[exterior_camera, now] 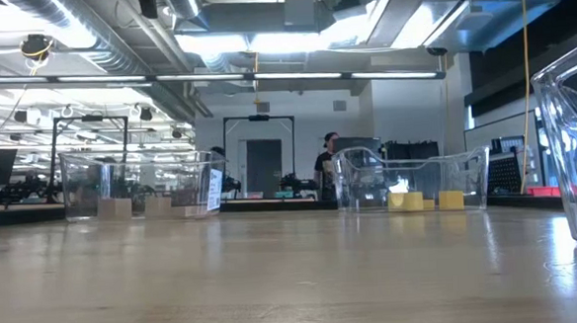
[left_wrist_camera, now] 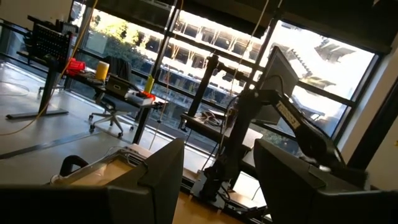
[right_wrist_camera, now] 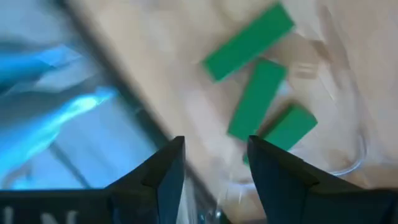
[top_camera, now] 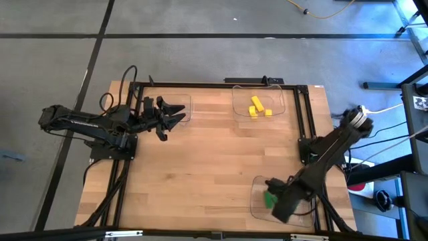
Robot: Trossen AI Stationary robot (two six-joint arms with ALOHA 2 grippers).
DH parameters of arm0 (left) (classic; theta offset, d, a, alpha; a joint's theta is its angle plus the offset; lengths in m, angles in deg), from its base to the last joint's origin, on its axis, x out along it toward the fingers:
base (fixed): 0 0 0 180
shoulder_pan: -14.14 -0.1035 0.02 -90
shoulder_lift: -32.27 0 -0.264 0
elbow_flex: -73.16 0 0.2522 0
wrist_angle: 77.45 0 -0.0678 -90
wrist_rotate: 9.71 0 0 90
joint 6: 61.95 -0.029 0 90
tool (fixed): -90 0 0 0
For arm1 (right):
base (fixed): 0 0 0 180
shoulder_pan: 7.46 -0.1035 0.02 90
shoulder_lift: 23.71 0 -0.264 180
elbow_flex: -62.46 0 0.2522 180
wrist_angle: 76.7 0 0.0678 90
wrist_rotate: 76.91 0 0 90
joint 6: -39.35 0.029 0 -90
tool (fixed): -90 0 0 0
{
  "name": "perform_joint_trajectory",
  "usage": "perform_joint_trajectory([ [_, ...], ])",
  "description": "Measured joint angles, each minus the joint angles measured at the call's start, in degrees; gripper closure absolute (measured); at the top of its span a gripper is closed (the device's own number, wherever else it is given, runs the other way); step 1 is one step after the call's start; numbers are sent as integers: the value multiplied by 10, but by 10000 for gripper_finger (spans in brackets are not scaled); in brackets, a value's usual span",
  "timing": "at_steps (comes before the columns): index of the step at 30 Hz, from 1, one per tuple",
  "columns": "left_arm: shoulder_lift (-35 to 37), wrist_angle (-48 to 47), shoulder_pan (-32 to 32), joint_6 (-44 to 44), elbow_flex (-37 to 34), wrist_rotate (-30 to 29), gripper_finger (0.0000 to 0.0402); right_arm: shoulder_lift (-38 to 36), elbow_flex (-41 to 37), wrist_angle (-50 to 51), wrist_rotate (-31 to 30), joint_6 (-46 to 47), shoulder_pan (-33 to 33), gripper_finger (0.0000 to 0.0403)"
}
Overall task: Sort & place blocks by color
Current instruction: Return to Home Position
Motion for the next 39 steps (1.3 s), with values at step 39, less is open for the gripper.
perform_joint_trajectory([
  [39,7,-5,0,-29,0,95,215,-367,-301,-736,-122,-655,374,337],
])
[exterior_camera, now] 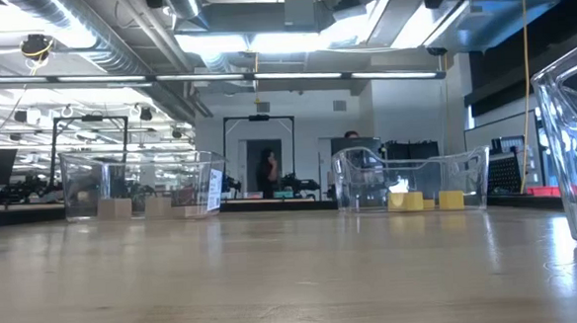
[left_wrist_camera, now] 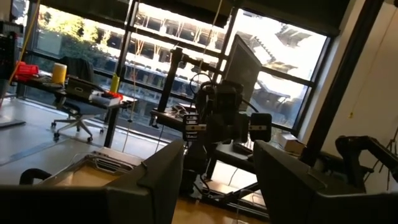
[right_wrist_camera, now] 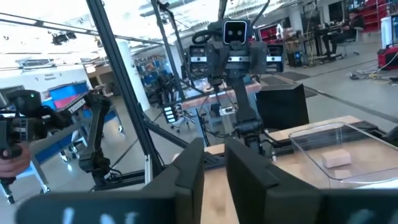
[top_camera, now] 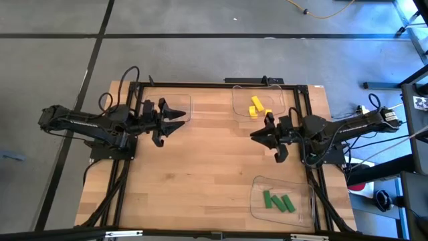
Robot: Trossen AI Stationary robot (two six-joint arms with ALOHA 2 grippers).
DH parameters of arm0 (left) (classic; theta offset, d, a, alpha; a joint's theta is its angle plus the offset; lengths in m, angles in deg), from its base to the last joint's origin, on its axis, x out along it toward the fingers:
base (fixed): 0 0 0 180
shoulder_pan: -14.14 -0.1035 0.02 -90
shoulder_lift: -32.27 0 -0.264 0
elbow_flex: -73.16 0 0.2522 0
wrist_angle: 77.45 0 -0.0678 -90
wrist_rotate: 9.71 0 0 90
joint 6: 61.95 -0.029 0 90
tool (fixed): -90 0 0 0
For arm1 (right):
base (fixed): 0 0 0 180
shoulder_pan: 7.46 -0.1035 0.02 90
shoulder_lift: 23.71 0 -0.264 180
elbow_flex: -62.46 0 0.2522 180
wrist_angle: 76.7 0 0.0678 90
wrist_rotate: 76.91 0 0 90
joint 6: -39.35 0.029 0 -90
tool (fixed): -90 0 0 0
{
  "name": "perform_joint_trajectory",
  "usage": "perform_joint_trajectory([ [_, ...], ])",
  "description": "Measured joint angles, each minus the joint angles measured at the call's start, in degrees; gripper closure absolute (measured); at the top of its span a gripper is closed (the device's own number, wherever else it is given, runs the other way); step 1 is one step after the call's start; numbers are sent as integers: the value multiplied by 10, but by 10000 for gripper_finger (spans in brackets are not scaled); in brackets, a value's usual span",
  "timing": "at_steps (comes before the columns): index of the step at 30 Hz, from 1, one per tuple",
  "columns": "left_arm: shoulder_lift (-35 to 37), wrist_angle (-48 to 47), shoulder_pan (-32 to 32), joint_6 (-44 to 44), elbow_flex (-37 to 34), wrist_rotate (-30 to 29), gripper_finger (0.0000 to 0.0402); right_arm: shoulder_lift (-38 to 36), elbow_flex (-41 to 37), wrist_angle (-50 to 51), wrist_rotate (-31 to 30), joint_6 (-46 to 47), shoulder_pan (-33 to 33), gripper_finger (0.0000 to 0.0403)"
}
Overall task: Sort & place blocks by color
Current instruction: Return to Home Position
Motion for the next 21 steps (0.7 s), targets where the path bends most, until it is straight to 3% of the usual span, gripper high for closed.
perform_joint_trajectory([
  [8,1,-9,0,12,0,3,231,0,0,6,25,2,0,397],
  [11,10,-18,-2,12,0,36,282,0,0,6,27,16,0,400],
  [15,30,-99,-24,14,0,66,382,0,0,2,48,19,0,400],
  [21,92,-183,-62,14,-3,87,399,0,0,4,60,31,0,401],
])
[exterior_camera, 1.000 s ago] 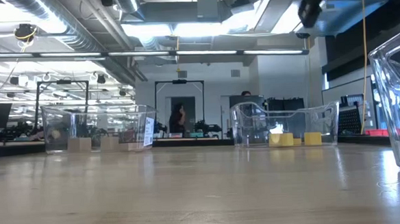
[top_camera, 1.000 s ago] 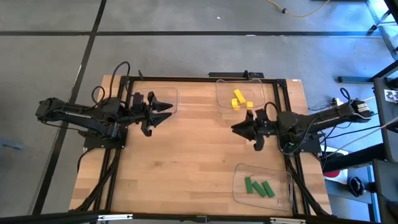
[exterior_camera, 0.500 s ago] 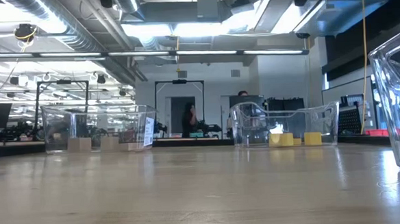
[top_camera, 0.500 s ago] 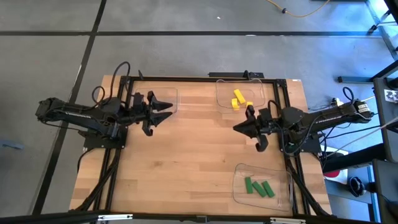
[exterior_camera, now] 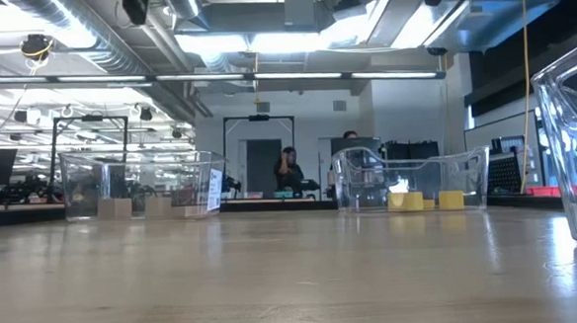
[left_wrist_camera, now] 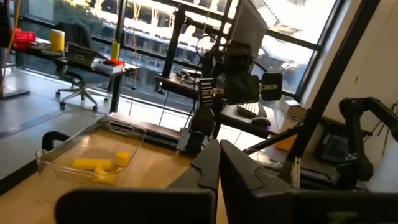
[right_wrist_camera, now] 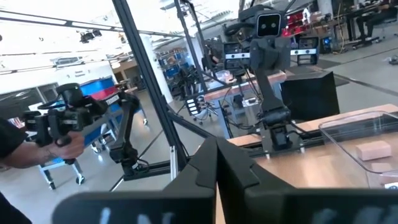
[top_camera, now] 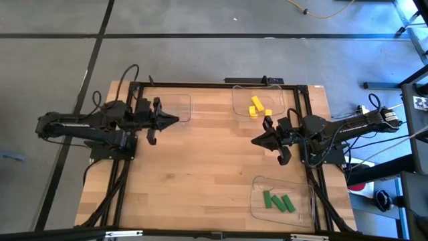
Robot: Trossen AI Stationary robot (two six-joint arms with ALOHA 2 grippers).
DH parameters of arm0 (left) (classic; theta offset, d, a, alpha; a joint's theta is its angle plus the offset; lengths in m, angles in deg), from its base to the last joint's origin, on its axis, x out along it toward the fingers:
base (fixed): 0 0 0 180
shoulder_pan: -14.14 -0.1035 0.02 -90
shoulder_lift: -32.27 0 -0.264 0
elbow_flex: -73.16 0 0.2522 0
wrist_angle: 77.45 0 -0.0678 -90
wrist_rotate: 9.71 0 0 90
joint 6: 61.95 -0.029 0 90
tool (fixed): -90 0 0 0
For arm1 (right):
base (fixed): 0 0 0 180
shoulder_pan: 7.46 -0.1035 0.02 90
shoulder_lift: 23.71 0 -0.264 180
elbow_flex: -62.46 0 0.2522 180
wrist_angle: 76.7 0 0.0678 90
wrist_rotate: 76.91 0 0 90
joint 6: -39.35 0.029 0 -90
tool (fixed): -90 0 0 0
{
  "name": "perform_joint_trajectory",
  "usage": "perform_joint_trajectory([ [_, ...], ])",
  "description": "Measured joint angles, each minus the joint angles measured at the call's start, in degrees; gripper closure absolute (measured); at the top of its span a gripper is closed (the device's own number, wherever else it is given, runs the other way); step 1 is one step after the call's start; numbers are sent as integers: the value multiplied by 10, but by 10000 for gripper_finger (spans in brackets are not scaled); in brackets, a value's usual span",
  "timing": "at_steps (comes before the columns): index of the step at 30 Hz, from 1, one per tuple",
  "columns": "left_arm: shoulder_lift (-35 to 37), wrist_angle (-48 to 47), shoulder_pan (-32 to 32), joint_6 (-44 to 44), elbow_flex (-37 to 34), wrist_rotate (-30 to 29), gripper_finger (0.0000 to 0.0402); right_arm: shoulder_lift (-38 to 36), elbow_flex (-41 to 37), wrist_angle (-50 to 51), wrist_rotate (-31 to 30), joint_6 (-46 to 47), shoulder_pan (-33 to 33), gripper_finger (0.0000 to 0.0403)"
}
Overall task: Sort & place blocks by color
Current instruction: Return to Home Position
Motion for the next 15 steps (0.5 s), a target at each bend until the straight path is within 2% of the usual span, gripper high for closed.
perform_joint_trajectory([
  [5,59,26,-3,12,-61,8,401,0,0,2,0,20,0,401],
  [10,123,122,24,33,-163,-16,401,0,0,2,0,44,0,401],
  [15,185,130,47,35,-231,-44,401,0,0,2,0,44,0,401],
])
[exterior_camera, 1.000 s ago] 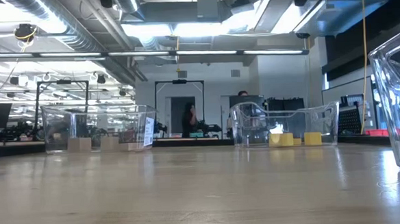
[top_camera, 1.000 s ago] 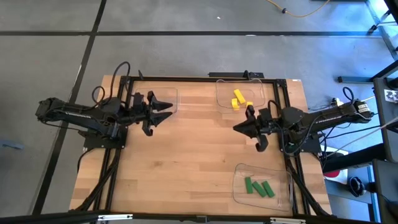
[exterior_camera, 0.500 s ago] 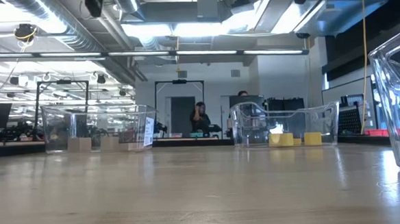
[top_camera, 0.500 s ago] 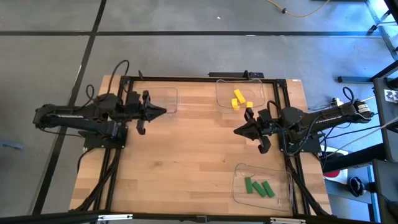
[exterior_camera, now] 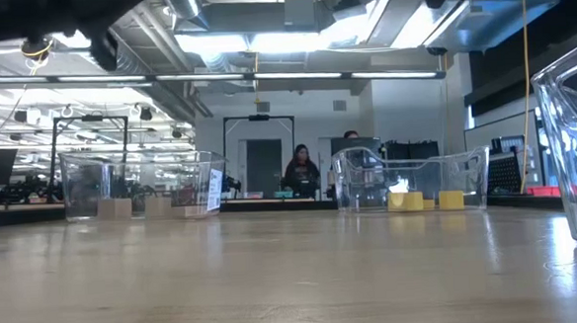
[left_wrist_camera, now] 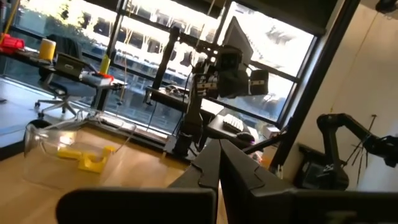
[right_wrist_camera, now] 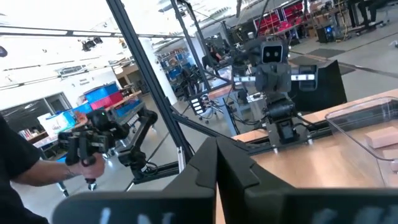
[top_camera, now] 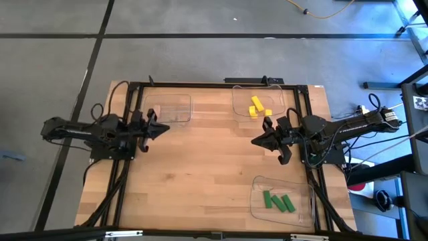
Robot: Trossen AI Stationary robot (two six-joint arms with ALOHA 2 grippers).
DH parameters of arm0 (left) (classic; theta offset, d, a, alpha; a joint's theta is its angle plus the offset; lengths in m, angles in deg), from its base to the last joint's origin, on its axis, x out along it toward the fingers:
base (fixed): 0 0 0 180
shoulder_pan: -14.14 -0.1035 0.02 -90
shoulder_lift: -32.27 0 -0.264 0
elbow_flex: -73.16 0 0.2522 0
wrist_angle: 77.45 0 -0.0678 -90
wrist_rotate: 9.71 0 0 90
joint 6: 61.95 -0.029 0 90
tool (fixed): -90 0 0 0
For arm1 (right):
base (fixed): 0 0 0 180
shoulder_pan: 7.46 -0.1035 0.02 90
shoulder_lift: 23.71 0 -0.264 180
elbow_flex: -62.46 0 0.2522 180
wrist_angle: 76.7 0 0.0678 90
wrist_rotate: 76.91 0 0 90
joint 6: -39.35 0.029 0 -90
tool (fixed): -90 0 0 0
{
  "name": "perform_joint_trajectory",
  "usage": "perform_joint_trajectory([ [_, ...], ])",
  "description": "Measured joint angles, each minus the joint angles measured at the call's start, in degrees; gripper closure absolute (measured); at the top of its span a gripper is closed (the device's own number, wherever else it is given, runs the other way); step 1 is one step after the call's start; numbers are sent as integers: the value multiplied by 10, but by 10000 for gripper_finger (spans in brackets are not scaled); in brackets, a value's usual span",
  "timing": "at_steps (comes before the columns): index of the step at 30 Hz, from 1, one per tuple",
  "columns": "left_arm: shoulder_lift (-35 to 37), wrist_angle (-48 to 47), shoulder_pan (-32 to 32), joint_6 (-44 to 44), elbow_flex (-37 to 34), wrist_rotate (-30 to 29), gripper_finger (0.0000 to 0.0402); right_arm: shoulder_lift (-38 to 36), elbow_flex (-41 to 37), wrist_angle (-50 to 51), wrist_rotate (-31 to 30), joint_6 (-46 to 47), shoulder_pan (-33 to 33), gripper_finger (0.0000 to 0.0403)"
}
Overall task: Sort & place blocks by color
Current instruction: Return to Home Position
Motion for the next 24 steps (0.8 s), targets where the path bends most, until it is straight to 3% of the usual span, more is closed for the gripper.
perform_joint_trajectory([
  [12,176,-50,1,40,-98,-13,401,0,0,0,0,15,0,401],
  [19,175,-144,0,56,-98,-10,401,0,1,-9,0,16,0,402],
  [24,175,-149,0,55,-98,1,401,-3,1,-4,0,31,0,402],
])
